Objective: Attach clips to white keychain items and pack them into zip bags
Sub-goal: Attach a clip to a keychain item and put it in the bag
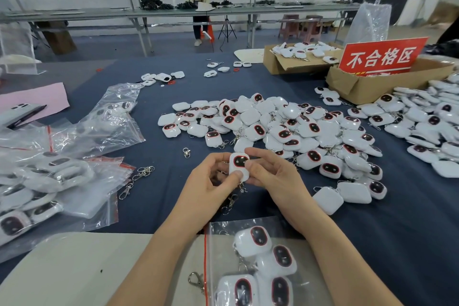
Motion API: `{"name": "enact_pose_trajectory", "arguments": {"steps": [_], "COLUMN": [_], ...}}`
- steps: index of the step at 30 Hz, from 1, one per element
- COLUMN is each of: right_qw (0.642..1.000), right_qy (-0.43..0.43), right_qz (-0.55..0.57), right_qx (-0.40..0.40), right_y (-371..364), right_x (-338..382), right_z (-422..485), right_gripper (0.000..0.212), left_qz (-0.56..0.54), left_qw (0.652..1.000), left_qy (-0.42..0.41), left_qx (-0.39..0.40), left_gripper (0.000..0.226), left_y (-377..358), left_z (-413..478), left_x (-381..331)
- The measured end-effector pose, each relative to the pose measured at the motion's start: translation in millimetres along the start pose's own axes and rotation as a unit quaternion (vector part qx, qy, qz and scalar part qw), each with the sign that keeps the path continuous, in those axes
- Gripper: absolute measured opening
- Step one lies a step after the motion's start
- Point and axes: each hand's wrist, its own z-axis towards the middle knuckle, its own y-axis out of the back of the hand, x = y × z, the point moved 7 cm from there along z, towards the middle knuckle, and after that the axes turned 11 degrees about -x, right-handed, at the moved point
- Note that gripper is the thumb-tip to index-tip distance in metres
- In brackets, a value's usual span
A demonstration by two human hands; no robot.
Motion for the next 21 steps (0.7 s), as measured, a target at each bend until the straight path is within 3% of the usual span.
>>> {"name": "enact_pose_trajectory", "arguments": {"steps": [5, 11, 14, 21], "right_qw": [0.999, 0.993, 0.988, 0.988], "right_qy": [-0.02, -0.019, -0.023, -0.028], "right_qz": [0.022, 0.054, 0.079, 0.091], "right_qx": [-0.024, 0.106, 0.134, 0.12], "right_y": [2.7, -12.6, -13.5, -12.6], "right_x": [-1.9, 1.4, 0.6, -1.5], "right_z": [1.9, -7.3, -7.8, -5.5], "right_gripper": [0.02, 0.028, 0.031, 0.031], "left_qz": [-0.008, 0.007, 0.026, 0.06], "left_qw": [1.0, 1.0, 1.0, 0.998], "left_qy": [-0.019, -0.013, -0.011, -0.022], "left_qx": [0.012, -0.012, -0.006, 0.014], "left_gripper": [0.024, 0.037, 0.044, 0.052], "left_y": [-0.6, -0.4, -1.3, -4.7], "left_z": [-1.6, -0.3, 0.2, -2.7], "left_x": [-5.4, -3.8, -3.8, 0.1]}}
